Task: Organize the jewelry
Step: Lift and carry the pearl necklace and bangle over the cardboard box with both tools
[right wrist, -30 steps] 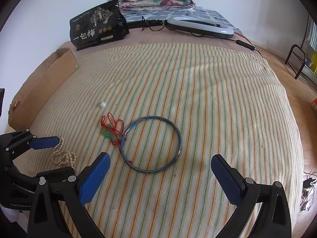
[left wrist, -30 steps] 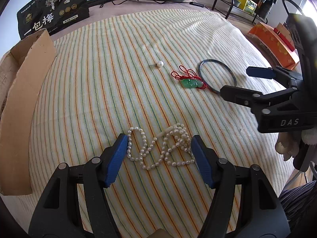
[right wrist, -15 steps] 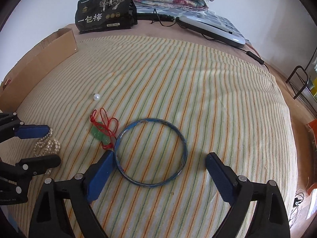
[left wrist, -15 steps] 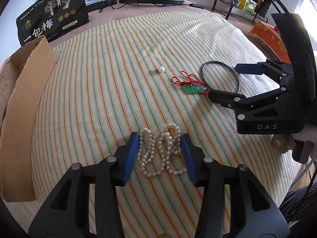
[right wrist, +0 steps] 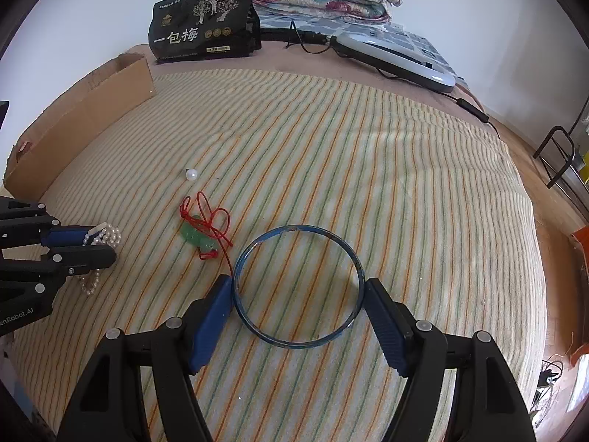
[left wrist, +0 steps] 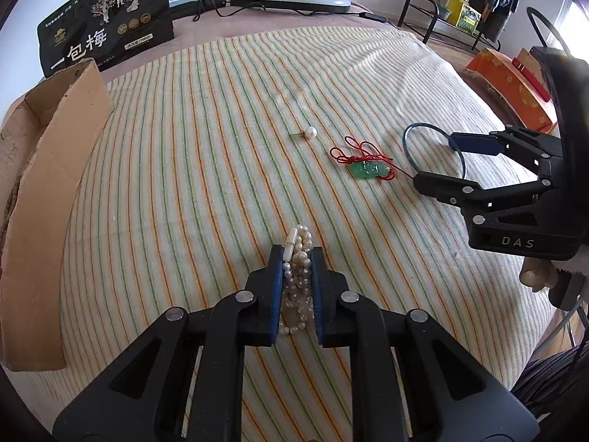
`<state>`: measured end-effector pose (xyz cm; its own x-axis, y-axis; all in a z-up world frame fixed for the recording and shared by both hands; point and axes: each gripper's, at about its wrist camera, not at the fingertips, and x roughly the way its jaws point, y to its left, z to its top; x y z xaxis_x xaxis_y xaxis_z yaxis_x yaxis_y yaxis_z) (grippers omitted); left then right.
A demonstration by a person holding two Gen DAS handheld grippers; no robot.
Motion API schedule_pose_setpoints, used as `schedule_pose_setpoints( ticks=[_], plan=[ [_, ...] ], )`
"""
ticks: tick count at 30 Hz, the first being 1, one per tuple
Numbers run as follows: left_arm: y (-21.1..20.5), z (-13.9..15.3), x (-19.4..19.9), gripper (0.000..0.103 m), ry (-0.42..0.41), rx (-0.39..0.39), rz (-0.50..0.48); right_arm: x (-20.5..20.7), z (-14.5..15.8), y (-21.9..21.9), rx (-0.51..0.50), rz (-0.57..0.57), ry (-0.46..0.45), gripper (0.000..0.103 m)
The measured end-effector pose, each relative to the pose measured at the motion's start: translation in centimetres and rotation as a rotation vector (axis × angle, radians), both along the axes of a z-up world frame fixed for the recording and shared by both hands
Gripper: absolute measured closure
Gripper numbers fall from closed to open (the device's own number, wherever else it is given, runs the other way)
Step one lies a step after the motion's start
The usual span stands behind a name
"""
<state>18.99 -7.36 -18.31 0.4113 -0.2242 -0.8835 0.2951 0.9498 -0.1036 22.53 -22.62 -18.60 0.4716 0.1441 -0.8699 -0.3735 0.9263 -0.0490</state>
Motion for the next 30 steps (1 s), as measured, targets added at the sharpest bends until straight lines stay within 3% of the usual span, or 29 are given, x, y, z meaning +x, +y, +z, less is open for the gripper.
schedule_pose_setpoints(
  ticks=[3, 17, 30],
  plan=[
    [0.3, 0.3, -0.2, 0.098, 0.001, -0.006, 0.007, -0.5, 0.4, -0.4, 0.004, -0.009, -0.007, 0.029],
    [2.2, 2.9, -0.7, 0.098, -0.045, -0.060, 0.061, -1.6, 3.2, 0.4, 0.020, 0.003, -0.077, 0.029],
    [4.4, 7.6, -0.1, 0.098, -0.123, -0.169, 0.112, -1.8, 5.6, 1.0, 0.064, 0.004, -0.127, 0.029]
  ],
)
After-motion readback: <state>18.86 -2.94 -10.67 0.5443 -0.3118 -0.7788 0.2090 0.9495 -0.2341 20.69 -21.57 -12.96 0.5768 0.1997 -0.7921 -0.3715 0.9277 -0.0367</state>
